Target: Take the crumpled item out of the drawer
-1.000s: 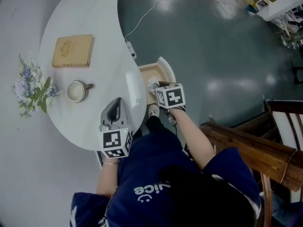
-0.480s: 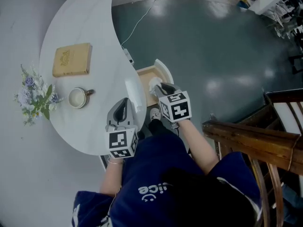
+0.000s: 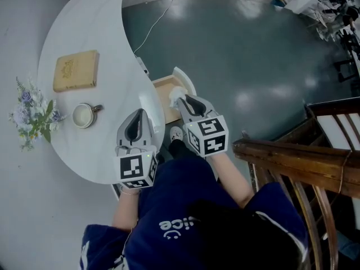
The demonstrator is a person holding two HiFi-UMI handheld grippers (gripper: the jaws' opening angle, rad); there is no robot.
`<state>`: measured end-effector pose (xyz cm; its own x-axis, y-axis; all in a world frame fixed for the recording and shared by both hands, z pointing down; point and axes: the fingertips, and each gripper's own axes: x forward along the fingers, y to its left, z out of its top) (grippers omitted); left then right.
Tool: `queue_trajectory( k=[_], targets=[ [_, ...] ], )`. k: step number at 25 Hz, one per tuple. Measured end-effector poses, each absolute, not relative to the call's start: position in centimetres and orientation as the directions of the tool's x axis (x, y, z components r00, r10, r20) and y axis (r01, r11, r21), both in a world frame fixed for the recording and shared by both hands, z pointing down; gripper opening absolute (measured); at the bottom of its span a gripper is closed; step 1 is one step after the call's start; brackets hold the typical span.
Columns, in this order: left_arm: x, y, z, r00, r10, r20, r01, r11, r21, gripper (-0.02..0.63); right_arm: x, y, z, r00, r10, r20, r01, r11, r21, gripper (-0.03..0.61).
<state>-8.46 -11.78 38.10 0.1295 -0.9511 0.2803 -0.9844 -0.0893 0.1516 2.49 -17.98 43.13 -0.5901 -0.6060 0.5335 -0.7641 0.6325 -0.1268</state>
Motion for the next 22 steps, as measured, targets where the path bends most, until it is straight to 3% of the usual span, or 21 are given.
queue_trajectory(
  k=[11,22],
  targets=[
    [-8.1,-13.1,33.8,0.141,-0.973,0.185,-0.985,-0.118,0.128,0.005,3.0,-17.5,34.8,-0.637,-0.733,0.239,-0.757,0.654,-0.012,0.071],
    [-8.2,-13.1,29.6,0.149,-0.985,0.086,-0.988,-0.144,0.057,0.005,2.3,-16.5,29.9,-0.657,-0.751,0.060,-0.750,0.660,0.045,0.072]
  ],
)
